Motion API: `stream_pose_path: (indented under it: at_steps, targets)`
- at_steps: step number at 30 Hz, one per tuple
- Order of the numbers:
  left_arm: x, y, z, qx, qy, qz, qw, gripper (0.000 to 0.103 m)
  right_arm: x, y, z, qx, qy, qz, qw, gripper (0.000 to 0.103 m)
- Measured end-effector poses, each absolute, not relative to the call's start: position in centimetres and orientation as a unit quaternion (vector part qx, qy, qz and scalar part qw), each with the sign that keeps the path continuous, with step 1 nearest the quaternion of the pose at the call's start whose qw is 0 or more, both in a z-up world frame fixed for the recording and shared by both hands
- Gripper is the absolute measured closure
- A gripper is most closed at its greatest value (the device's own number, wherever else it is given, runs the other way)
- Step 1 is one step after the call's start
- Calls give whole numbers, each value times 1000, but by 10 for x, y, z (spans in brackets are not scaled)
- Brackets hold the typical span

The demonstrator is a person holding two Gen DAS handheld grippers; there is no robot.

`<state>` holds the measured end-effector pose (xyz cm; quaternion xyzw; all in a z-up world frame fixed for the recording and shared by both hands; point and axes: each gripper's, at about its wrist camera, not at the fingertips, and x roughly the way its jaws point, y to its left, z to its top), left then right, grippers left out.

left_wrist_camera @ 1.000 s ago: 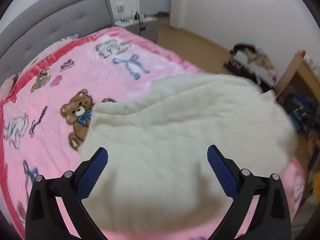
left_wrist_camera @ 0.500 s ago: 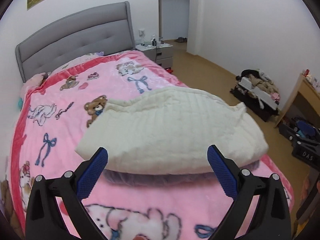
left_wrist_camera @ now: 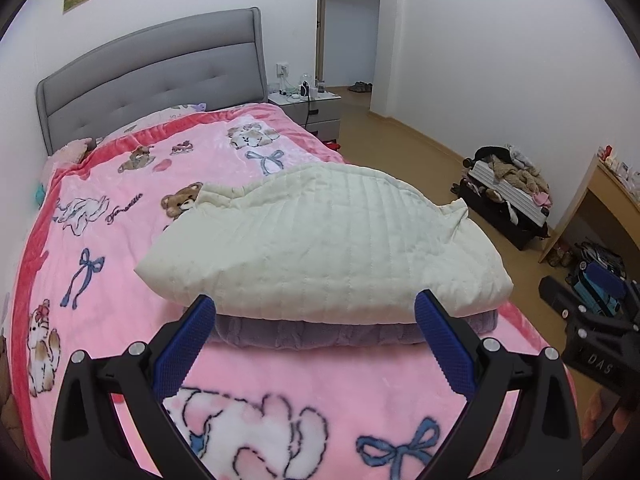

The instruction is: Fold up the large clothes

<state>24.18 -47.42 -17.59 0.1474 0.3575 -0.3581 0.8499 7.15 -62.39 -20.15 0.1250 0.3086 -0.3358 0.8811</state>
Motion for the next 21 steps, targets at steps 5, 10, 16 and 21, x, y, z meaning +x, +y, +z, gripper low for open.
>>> stream_pose_path:
  at_steps: [5,10,16,21]
  targets:
    - [236,-472,-173,153,352,-358,851,5,71,-617,-201,121,310,-336,881,8]
    - [237,-471,-170,153,349,-356,853,5,73,-616,-197,117,307,-335,883,8]
    - [239,-471,-168,155,349,-353,854,5,74,-613,-192,109,304,-334,886,8]
    - [240,-472,-167,162,347,-348,856,5,75,-611,-191,111,304,-331,886,8]
